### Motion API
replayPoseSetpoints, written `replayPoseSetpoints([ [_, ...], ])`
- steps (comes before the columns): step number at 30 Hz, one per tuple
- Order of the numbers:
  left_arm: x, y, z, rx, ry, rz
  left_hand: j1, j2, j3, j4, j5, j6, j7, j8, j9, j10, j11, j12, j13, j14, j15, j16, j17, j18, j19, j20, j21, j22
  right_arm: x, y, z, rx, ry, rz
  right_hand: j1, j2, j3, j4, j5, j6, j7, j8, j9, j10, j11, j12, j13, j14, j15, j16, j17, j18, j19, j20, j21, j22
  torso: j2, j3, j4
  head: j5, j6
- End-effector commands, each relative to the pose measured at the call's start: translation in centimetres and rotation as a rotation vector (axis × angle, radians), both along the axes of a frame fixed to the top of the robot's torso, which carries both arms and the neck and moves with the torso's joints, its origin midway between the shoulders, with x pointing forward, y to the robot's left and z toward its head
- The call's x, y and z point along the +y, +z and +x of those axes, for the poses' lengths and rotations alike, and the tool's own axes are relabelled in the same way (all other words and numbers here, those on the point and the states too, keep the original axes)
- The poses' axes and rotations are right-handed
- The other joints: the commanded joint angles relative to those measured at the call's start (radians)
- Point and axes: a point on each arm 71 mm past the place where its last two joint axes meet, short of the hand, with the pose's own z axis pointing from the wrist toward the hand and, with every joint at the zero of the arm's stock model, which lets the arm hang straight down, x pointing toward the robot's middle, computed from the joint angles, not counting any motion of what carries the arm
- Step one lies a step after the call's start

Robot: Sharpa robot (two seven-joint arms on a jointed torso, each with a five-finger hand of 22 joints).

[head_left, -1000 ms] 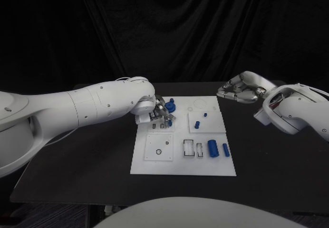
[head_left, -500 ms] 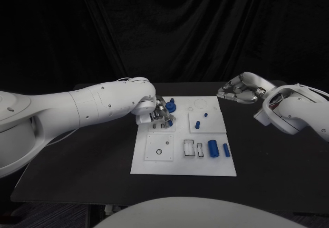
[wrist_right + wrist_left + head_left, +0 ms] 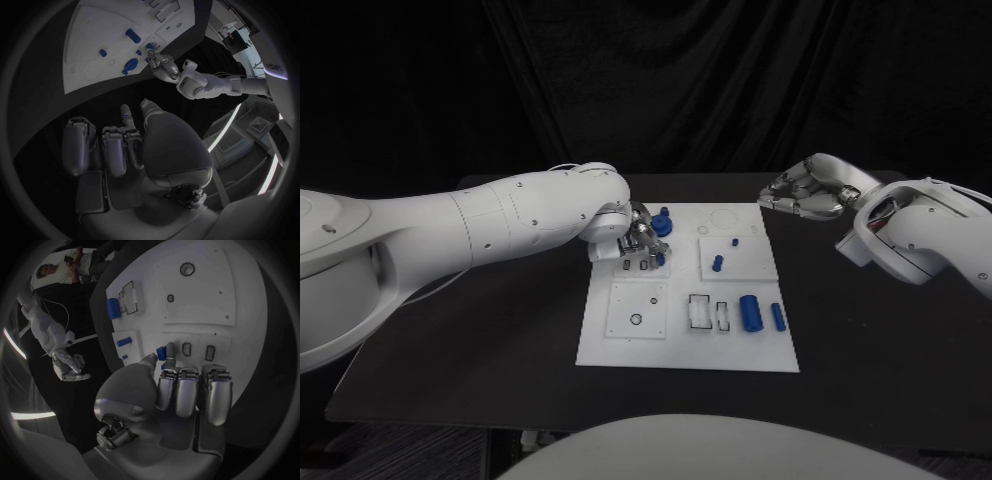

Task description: Assemble the parts on the task board

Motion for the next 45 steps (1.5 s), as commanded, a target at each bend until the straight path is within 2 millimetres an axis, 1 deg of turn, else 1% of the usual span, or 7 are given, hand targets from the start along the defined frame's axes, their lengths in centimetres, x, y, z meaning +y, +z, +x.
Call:
replayPoseSetpoints([
  [1, -0.2, -0.1, -0.1, 0.007, -0.019, -0.013, 0.002, -0.007, 0.011, -0.001, 0.005, -0.006, 0.001, -0.007, 0.001, 0.104, -0.006, 0.003, 0.263, 0.106, -0.005, -0.001, 0.263, -0.014, 0.105, -0.006, -0.003, 0.263, -0.1, -0.2, 0.0, 0.018, -0.009, -0.013, 0.004, 0.004, 0.004, 0.002, -0.005, 0.005, 0.001, -0.004, -0.001, 0.108, 0.002, 0.003, 0.263, 0.102, 0.002, -0.001, 0.254, -0.006, 0.011, -0.001, -0.007, 0.200, -0.001, 0.0003, -0.0007, 0.002, 0.000],
  [10, 0.0, -0.1, -0.2, 0.010, -0.018, -0.010, 0.005, -0.022, 0.057, -0.019, 0.016, 0.004, 0.001, -0.030, -0.004, 0.104, -0.006, 0.003, 0.263, 0.106, -0.004, -0.001, 0.263, -0.014, 0.105, -0.006, -0.003, 0.263, 0.0, -0.3, 0.0, 0.027, -0.008, -0.018, 0.017, 0.003, 0.009, -0.002, 0.008, 0.005, 0.000, -0.008, -0.002, 0.107, 0.001, 0.002, 0.263, 0.102, 0.001, -0.002, 0.253, -0.006, 0.011, -0.003, -0.008, 0.200, 0.000, 0.0003, -0.0005, 0.007, 0.000],
  [13, 0.1, -0.2, -0.2, 0.013, -0.016, -0.007, 0.003, -0.041, 0.104, -0.037, 0.041, 0.018, 0.000, -0.047, -0.009, 0.104, -0.007, 0.003, 0.263, 0.106, -0.006, -0.001, 0.263, -0.014, 0.105, -0.007, -0.003, 0.263, 0.1, -0.3, 0.0, 0.029, -0.007, -0.018, 0.022, 0.003, 0.012, -0.003, 0.015, 0.005, 0.000, -0.009, -0.002, 0.107, 0.001, 0.002, 0.262, 0.102, 0.001, -0.002, 0.253, -0.006, 0.010, -0.003, -0.010, 0.199, 0.000, 0.0007, -0.0007, 0.013, 0.000],
  [19, 0.4, -0.2, -0.2, 0.014, -0.012, -0.005, -0.013, -0.056, 0.141, -0.041, 0.043, 0.026, 0.001, -0.061, -0.011, 0.104, -0.007, 0.003, 0.263, 0.106, -0.005, -0.001, 0.263, -0.014, 0.105, -0.007, -0.003, 0.263, 0.1, -0.3, 0.0, 0.029, -0.005, -0.018, 0.028, 0.002, 0.015, -0.004, 0.024, 0.007, 0.000, -0.010, -0.002, 0.108, 0.000, 0.003, 0.263, 0.102, 0.000, -0.001, 0.254, -0.006, 0.011, -0.003, -0.008, 0.200, 0.000, -0.0002, -0.0006, 0.017, 0.000],
  [31, 1.0, -0.3, -0.3, 0.017, -0.003, -0.001, -0.079, -0.136, 0.380, -0.115, 0.155, 0.061, -0.003, -0.084, 0.023, 0.104, -0.012, 0.003, 0.263, 0.106, -0.010, -0.001, 0.263, -0.014, 0.105, -0.011, -0.003, 0.263, 0.0, -0.4, 0.0, 0.035, -0.008, -0.021, 0.037, 0.003, 0.021, -0.005, 0.034, 0.007, 0.000, -0.012, -0.003, 0.108, 0.000, 0.003, 0.263, 0.101, 0.000, -0.003, 0.251, -0.005, 0.010, -0.004, -0.011, 0.199, -0.001, -0.0001, -0.0008, 0.025, 0.000],
  [35, 1.2, -0.3, -0.4, 0.017, 0.002, 0.001, -0.101, -0.151, 0.442, -0.137, 0.173, 0.068, -0.004, -0.082, 0.040, 0.104, -0.012, 0.003, 0.263, 0.106, -0.011, -0.001, 0.263, -0.014, 0.105, -0.013, -0.003, 0.263, -0.1, -0.4, 0.0, 0.038, -0.009, -0.022, 0.037, 0.003, 0.021, -0.005, 0.034, 0.007, 0.000, -0.012, -0.003, 0.108, 0.000, 0.003, 0.263, 0.101, 0.000, -0.003, 0.251, -0.005, 0.010, -0.004, -0.011, 0.199, -0.001, -0.0007, -0.0016, 0.028, 0.000],
  [45, 1.7, -0.2, -0.5, 0.006, 0.024, 0.000, -0.129, -0.161, 0.478, -0.145, 0.166, 0.070, -0.004, -0.082, 0.055, 0.104, -0.014, 0.003, 0.263, 0.106, -0.012, -0.001, 0.263, -0.014, 0.105, -0.013, -0.003, 0.263, -0.1, -0.5, 0.0, 0.049, -0.009, -0.027, 0.040, 0.003, 0.022, -0.005, 0.036, 0.007, 0.000, -0.013, -0.003, 0.106, 0.000, 0.002, 0.261, 0.100, 0.000, -0.005, 0.248, -0.005, 0.009, -0.004, -0.013, 0.198, -0.001, 0.0000, 0.0000, 0.029, 0.000],
])
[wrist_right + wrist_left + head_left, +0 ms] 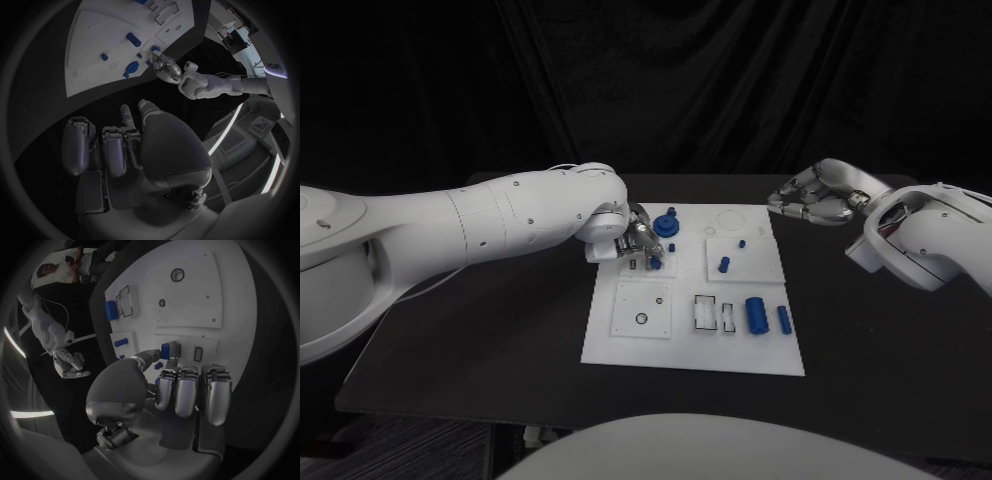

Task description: Assemble the parts on the task board

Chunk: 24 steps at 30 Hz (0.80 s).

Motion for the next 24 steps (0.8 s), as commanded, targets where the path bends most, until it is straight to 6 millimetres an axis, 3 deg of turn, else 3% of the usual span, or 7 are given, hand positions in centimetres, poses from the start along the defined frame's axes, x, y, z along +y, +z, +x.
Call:
replayPoseSetpoints([
  [1, 0.1, -0.1, -0.1, -0.007, 0.012, -0.005, -0.016, 0.003, 0.024, -0.015, -0.010, 0.006, -0.002, -0.001, 0.004, 0.104, -0.006, 0.003, 0.263, 0.106, -0.005, -0.001, 0.263, -0.014, 0.105, -0.006, -0.003, 0.263, -0.1, -0.3, -0.1, 0.021, -0.009, -0.014, 0.008, -0.001, 0.005, 0.001, 0.005, 0.007, 0.000, -0.005, -0.001, 0.106, 0.000, 0.002, 0.261, 0.100, 0.000, -0.005, 0.248, -0.005, 0.009, -0.004, -0.005, 0.198, 0.000, 0.0005, 0.0013, -0.001, 0.000],
  [24, 1.3, -0.1, -0.3, -0.004, 0.037, 0.010, -0.043, 0.004, 0.033, -0.006, -0.039, 0.002, -0.001, -0.008, 0.011, 0.104, -0.005, 0.003, 0.263, 0.106, -0.004, -0.001, 0.263, -0.014, 0.105, -0.005, -0.003, 0.263, -0.3, -0.4, -0.2, 0.038, -0.007, -0.020, 0.010, 0.000, 0.007, 0.001, 0.007, 0.008, 0.000, -0.005, -0.002, 0.104, 0.000, 0.000, 0.258, 0.099, 0.000, -0.006, 0.246, -0.004, 0.007, -0.004, -0.009, 0.197, 0.000, 0.0012, 0.0020, 0.002, 0.000],
])
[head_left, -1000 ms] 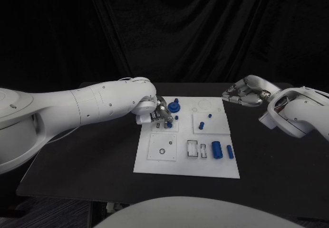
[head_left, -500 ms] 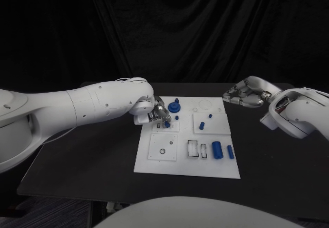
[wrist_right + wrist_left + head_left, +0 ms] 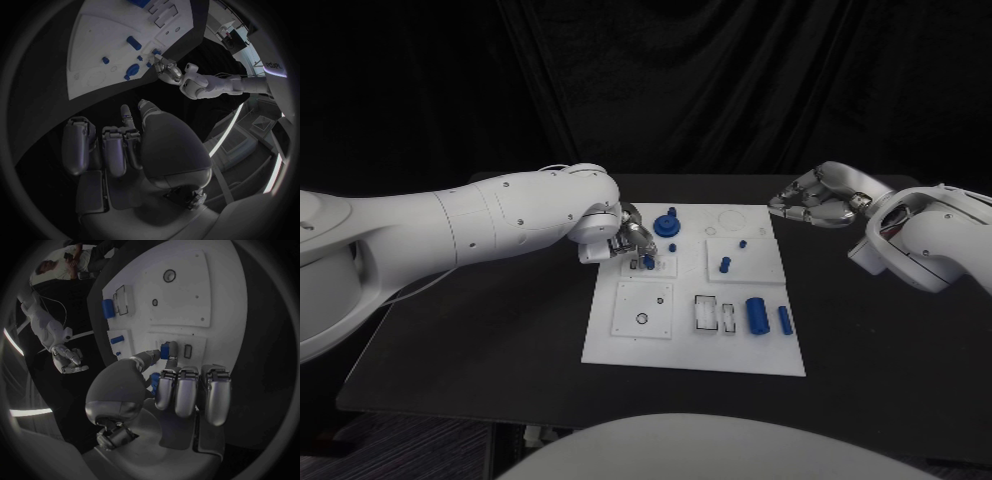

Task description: Assemble the parts on the task board

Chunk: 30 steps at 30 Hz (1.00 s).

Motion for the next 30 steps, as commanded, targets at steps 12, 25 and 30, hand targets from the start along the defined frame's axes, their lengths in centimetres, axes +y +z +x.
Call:
replayPoseSetpoints([
  [12, -0.03, -0.12, -0.11, 0.006, -0.001, 0.000, -0.011, 0.004, 0.005, 0.002, -0.011, -0.002, -0.001, -0.007, 0.001, 0.104, -0.005, 0.003, 0.263, 0.106, -0.004, -0.001, 0.263, -0.014, 0.105, -0.005, -0.003, 0.263, 0.19, -0.25, -0.02, 0.020, -0.002, -0.013, 0.012, -0.001, 0.009, 0.001, 0.008, 0.011, -0.001, -0.004, -0.001, 0.101, 0.000, -0.001, 0.256, 0.099, 0.000, -0.007, 0.245, -0.003, 0.006, -0.004, -0.007, 0.196, 0.001, 0.0008, -0.0015, 0.000, 0.000],
  [25, 0.26, -0.24, -0.02, 0.013, 0.002, 0.008, -0.015, 0.007, 0.008, 0.003, -0.027, -0.004, 0.000, -0.010, 0.003, 0.104, -0.004, 0.003, 0.263, 0.106, -0.003, -0.001, 0.263, -0.014, 0.105, -0.004, -0.003, 0.263, 0.16, -0.42, 0.01, 0.031, -0.002, -0.019, 0.013, -0.002, 0.009, 0.001, 0.009, 0.012, -0.001, -0.004, -0.001, 0.097, 0.000, -0.003, 0.252, 0.098, 0.000, -0.008, 0.243, -0.002, 0.003, -0.004, -0.012, 0.195, 0.000, -0.0007, -0.0031, 0.002, 0.000],
  [30, 0.13, -0.42, -0.09, 0.018, -0.003, 0.007, -0.017, 0.007, 0.009, 0.003, -0.040, -0.006, 0.001, -0.013, 0.005, 0.104, -0.003, 0.003, 0.263, 0.106, -0.003, -0.001, 0.263, -0.014, 0.105, -0.004, -0.003, 0.263, 0.26, -0.52, -0.01, 0.038, 0.001, -0.021, 0.014, -0.002, 0.009, 0.001, 0.009, 0.012, -0.001, -0.004, -0.001, 0.097, 0.000, -0.004, 0.252, 0.098, 0.000, -0.009, 0.242, -0.002, 0.002, -0.004, -0.014, 0.194, -0.002, -0.0008, -0.0014, -0.001, 0.000],
])
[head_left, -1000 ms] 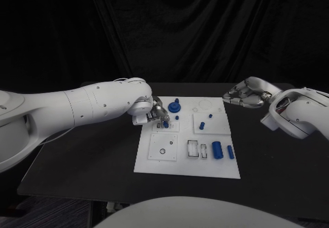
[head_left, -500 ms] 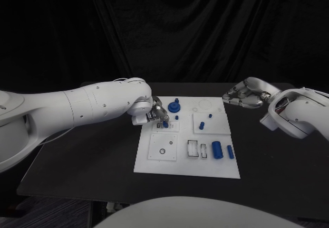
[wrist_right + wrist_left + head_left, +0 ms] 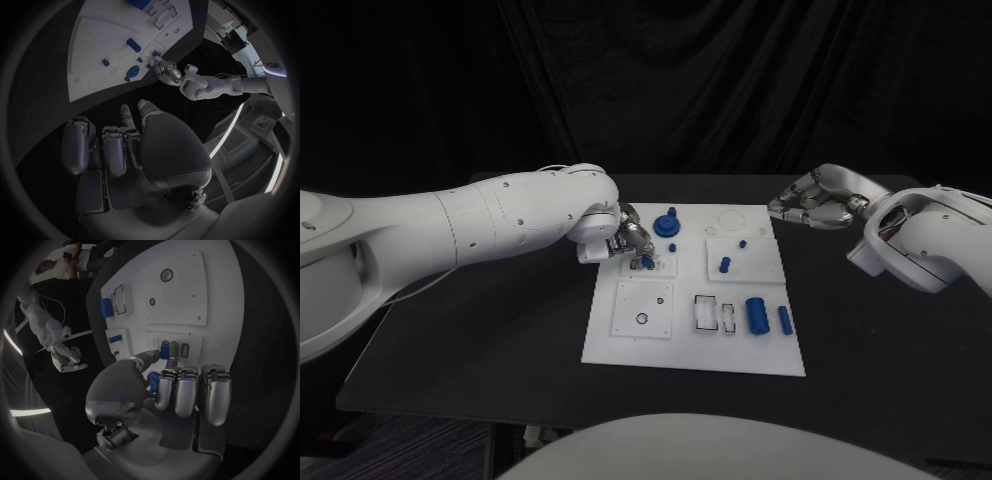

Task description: Assemble the parts on the task board

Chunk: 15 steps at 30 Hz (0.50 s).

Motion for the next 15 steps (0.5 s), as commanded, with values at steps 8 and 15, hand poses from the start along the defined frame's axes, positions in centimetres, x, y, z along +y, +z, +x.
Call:
replayPoseSetpoints([
  [8, -0.26, -0.56, -0.35, 0.026, -0.020, 0.002, -0.008, 0.004, 0.007, 0.000, -0.017, -0.006, -0.004, -0.007, 0.003, 0.104, -0.003, 0.003, 0.263, 0.106, -0.002, -0.001, 0.263, -0.014, 0.105, -0.004, -0.003, 0.263, -0.13, -0.34, -0.04, 0.026, -0.009, -0.018, 0.010, 0.002, 0.007, -0.002, 0.005, 0.005, -0.001, -0.005, -0.001, 0.096, 0.000, -0.004, 0.251, 0.098, 0.000, -0.005, 0.241, -0.001, 0.002, -0.004, -0.007, 0.194, -0.001, -0.0007, 0.0009, -0.004, 0.000],
  [15, -0.42, -0.93, -0.53, 0.038, -0.024, 0.007, -0.022, 0.010, -0.002, 0.012, -0.084, -0.013, 0.000, -0.023, 0.006, 0.104, 0.001, 0.003, 0.263, 0.106, 0.000, -0.001, 0.263, -0.014, 0.105, 0.000, -0.003, 0.263, -0.06, -0.38, -0.04, 0.030, -0.007, -0.019, 0.011, 0.001, 0.007, -0.001, 0.005, 0.006, 0.000, -0.005, -0.001, 0.094, 0.000, -0.005, 0.249, 0.097, 0.000, -0.007, 0.239, -0.001, 0.000, -0.004, -0.009, 0.193, 0.000, -0.0001, -0.0005, -0.002, 0.000],
])
